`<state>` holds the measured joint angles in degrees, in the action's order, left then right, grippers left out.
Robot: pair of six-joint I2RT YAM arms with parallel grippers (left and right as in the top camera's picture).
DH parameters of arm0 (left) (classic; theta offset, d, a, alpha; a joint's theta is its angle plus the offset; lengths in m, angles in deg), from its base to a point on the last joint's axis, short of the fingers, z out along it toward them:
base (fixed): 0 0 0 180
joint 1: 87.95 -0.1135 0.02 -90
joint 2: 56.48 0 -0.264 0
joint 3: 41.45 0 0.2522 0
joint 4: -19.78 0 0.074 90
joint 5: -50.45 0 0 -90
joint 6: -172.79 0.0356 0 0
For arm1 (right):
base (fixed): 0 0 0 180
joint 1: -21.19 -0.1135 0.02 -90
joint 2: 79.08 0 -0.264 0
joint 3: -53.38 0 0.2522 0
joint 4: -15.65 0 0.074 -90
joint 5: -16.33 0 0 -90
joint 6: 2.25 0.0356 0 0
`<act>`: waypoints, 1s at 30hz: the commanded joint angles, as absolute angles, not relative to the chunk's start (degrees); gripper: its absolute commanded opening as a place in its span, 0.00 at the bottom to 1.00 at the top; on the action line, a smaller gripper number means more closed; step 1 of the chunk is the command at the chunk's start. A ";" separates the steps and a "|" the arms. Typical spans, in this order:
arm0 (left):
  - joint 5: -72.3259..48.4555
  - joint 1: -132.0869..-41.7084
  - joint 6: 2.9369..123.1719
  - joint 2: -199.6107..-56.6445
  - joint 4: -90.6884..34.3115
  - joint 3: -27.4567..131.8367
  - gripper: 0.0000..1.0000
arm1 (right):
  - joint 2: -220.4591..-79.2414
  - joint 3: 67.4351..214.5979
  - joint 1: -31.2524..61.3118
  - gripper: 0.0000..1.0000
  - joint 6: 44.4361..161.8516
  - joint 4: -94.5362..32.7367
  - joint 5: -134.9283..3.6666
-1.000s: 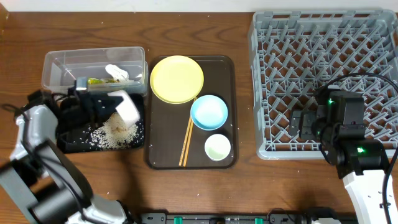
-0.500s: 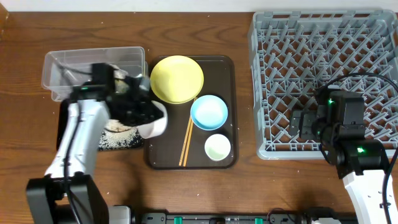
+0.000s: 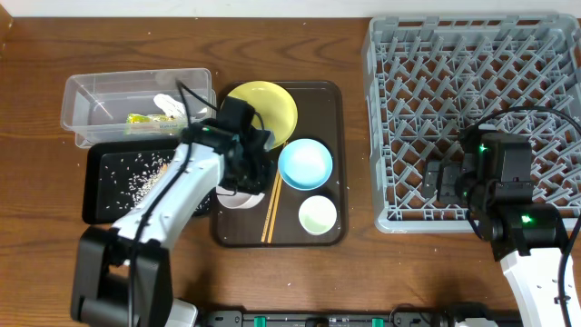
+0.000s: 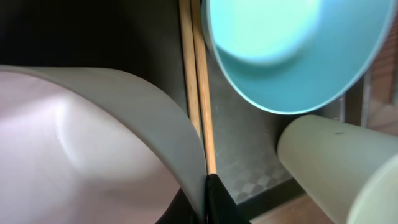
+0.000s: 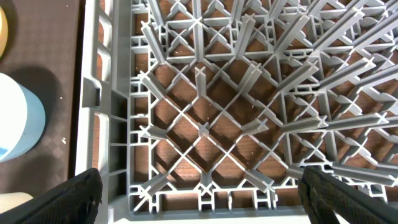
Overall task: Sort waste into correct bins and load items into the dishwasher rack
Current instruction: 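Return the emptied white bowl to the brown tray with left gripper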
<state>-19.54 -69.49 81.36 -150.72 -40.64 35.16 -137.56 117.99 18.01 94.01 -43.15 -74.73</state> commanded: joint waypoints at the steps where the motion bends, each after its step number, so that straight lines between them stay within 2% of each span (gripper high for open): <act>1: -22.27 -68.70 80.92 -153.95 -41.16 35.03 0.08 | -137.47 119.10 19.30 0.99 93.22 -43.24 -75.15; 7: -22.30 -68.61 80.53 -156.07 -41.66 35.05 0.17 | -137.49 119.10 19.30 0.99 93.22 -43.48 -75.15; 8: -22.30 -68.61 80.53 -156.03 -41.66 35.05 0.29 | -137.47 119.10 19.30 0.99 93.22 -43.50 -75.15; 9: -22.30 -68.64 80.53 -156.03 -41.69 35.05 0.33 | -137.49 119.10 19.30 0.99 93.22 -43.54 -75.15; 14: -22.32 -68.64 80.55 -155.50 -42.38 35.51 0.47 | -137.47 119.10 19.30 0.99 93.22 -43.83 -75.15; 25: -27.04 -68.64 80.55 -145.56 -43.39 38.46 0.64 | -137.49 119.10 19.30 0.99 93.20 -43.78 -75.15; 30: -27.17 -68.61 80.53 -141.10 -42.19 38.46 0.66 | -137.49 119.10 19.30 0.99 93.22 -43.78 -75.15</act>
